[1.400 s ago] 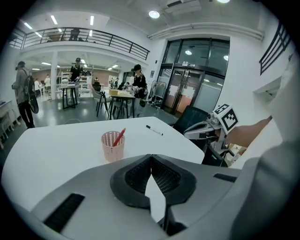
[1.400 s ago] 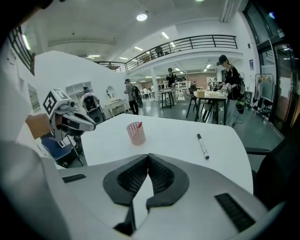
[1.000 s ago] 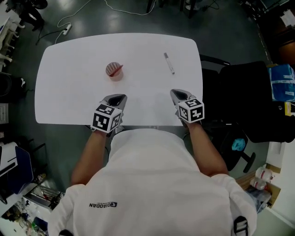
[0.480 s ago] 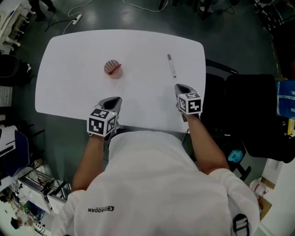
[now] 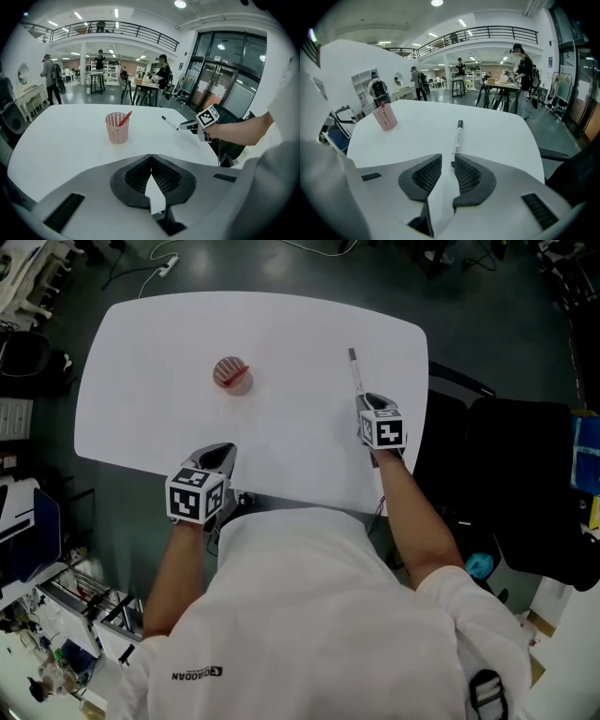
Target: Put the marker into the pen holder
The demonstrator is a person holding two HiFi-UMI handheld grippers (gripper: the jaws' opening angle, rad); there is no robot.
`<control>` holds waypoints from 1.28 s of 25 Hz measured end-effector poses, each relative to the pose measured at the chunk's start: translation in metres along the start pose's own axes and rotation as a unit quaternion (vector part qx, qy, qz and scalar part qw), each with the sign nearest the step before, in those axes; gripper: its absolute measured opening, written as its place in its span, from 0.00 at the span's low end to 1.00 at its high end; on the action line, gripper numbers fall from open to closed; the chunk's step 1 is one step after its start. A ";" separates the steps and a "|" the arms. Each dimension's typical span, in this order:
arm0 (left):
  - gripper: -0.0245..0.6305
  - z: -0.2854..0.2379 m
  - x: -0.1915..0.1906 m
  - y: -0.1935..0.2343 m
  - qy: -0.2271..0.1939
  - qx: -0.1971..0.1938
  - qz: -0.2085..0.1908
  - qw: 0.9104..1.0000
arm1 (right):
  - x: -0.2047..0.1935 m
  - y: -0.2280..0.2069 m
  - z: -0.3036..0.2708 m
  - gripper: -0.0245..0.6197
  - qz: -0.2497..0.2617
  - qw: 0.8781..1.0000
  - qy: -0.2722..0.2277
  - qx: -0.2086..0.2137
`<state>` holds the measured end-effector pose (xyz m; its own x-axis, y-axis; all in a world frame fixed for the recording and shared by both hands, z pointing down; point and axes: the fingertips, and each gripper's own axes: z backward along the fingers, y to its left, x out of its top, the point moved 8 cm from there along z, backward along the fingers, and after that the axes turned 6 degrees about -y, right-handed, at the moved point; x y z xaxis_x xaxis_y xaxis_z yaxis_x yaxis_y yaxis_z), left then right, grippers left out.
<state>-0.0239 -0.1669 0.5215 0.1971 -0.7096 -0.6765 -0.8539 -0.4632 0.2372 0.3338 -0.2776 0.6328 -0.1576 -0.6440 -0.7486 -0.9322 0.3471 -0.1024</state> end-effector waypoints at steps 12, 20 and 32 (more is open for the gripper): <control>0.08 0.015 -0.015 0.009 0.010 0.020 0.017 1.000 | -0.005 -0.014 -0.030 0.22 -0.004 0.999 0.028 -0.022; 0.08 0.028 -0.015 0.023 0.010 0.026 0.017 0.999 | -0.008 -0.014 -0.033 0.22 -0.001 0.999 0.021 -0.031; 0.08 0.043 -0.009 0.040 -0.005 0.003 -0.005 1.000 | -0.007 -0.009 -0.033 0.17 -0.038 0.997 0.033 -0.056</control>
<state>-0.0805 -0.1557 0.5068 0.2009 -0.6998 -0.6855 -0.8549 -0.4670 0.2262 0.3320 -0.2990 0.6608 -0.1033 -0.7102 -0.6963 -0.9720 0.2207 -0.0808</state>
